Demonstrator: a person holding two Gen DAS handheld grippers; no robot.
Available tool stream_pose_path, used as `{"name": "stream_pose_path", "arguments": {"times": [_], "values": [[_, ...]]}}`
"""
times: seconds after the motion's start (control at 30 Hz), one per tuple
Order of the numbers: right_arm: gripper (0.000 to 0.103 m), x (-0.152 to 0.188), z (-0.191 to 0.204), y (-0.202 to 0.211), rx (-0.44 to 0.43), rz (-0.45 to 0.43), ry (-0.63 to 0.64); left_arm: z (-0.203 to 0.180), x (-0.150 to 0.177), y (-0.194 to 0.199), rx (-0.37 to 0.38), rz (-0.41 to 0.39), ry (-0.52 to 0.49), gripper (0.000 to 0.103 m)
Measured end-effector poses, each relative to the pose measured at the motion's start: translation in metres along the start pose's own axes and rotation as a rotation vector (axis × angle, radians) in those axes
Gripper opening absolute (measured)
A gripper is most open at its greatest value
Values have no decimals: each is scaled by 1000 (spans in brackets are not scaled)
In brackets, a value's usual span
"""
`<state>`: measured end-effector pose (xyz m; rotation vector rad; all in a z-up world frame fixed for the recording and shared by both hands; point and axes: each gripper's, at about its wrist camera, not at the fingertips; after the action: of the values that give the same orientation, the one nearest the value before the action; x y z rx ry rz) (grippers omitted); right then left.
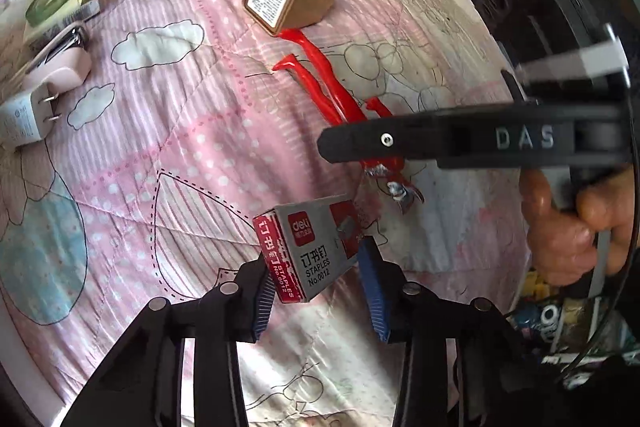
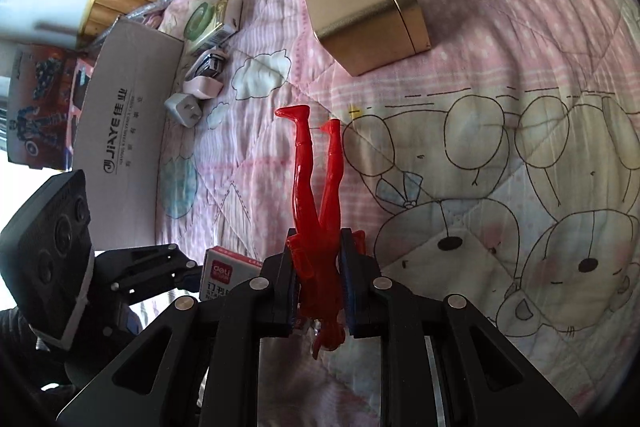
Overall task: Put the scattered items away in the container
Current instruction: 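Grasp the red toy figure with the right tool while the left tool grasps the red staples box, then carry the red figure and staples box with both tools over the white box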
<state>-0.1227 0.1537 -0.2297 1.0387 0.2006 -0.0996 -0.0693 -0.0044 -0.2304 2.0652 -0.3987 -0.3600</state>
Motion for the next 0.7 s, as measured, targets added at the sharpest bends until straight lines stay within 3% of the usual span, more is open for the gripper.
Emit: {"name": "stream_pose_path", "arguments": {"times": [0.13,0.17,0.2,0.43,0.7], "values": [[18,7,-7,1,0,-3,-33,7,-12,4,65,-17,116,40],[18,9,-8,2,-4,-6,-41,8,-17,3,55,-12,128,24],[18,10,-9,3,-8,-11,-50,4,-22,-2,51,3,135,16],[18,19,-9,14,-14,-31,-85,-17,-29,-11,10,9,123,15],[18,24,23,26,1,-49,-54,-8,-12,28,7,-27,112,15]]}}
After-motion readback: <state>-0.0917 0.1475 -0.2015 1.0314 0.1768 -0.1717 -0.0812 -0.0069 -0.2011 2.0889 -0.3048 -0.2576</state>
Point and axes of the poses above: each gripper's, at about its wrist camera, not at the fingertips, and y roughly against the way its jaws point, z to its left, x to its underside, and after that the axes turned 12 degrees about y, right-handed
